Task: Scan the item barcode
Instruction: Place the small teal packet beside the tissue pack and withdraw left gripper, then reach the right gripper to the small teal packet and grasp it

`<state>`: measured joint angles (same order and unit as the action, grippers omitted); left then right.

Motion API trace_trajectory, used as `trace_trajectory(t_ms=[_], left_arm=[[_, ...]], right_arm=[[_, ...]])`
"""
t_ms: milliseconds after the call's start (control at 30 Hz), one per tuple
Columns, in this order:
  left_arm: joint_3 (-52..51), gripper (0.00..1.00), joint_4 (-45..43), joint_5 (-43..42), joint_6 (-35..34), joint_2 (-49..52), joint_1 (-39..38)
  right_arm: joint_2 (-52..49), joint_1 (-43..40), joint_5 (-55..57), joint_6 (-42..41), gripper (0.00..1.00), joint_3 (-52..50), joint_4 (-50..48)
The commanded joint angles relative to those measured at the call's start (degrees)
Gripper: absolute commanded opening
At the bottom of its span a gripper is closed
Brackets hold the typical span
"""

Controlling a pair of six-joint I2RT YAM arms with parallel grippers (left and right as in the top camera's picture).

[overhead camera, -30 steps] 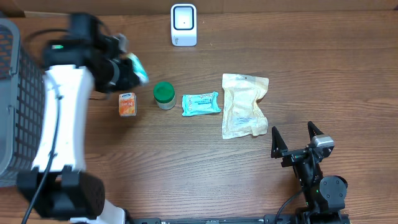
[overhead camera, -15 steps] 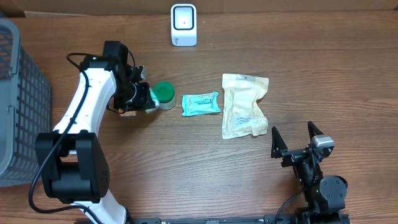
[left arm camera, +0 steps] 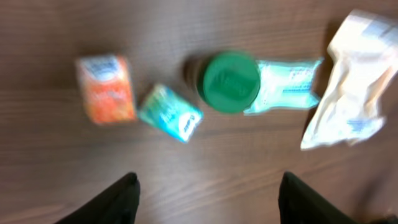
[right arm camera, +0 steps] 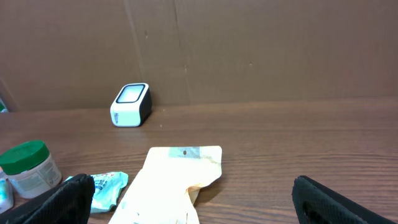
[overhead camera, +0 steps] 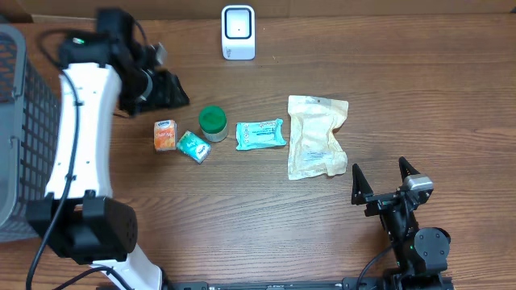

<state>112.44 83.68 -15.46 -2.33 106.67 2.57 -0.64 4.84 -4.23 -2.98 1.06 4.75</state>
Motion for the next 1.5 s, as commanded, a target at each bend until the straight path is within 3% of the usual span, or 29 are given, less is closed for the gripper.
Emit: trace_trajectory(t_ms=[0, 100, 167, 267, 367, 667, 1067, 1267, 1467], left_arm=[[12.8, 0.74, 3.3, 5.6, 4.4, -1.6, 5.0], [21.7, 0.79, 6.5, 9.1, 5.5, -1.6, 10.6], [25.0, 1.0, 7.4, 10.0, 4.0, -1.6, 14.2], [27.8, 1.0, 7.8, 9.9, -6.0, -1.6, 20.7], [27.5, 1.0, 9.1, 9.5, -10.6, -1.6, 24.7], [27.5, 1.0, 10.6, 9.5, 3.8, -1.6, 25.2], [27.4, 0.99, 10.6, 9.7, 4.1, -1.6, 25.2], [27.5, 1.0, 10.6, 9.7, 4.1, -1.6, 25.2], [27.5, 1.0, 10.6, 9.7, 4.1, -1.6, 25.2]], right_arm=[[0.5, -0.4, 0.1, -0.2, 1.0, -0.6, -0.2], [0.5, -0.4, 0.1, -0.3, 1.0, -0.6, -0.2], [0.5, -0.4, 0.2, -0.3, 1.0, -0.6, -0.2], [0.5, -0.4, 0.1, -0.3, 1.0, -0.6, -0.2], [0.5, -0.4, 0.1, -0.3, 1.0, -0.6, -0.2], [0.5, -0.4, 0.1, -0.3, 1.0, -0.6, -0.2], [0.5, -0.4, 4.0, 0.1, 1.0, -0.6, -1.8], [0.5, -0.4, -8.1, -0.7, 1.0, -0.5, -5.9], [-1.8, -0.4, -16.0, -2.3, 1.0, 4.2, -2.3]])
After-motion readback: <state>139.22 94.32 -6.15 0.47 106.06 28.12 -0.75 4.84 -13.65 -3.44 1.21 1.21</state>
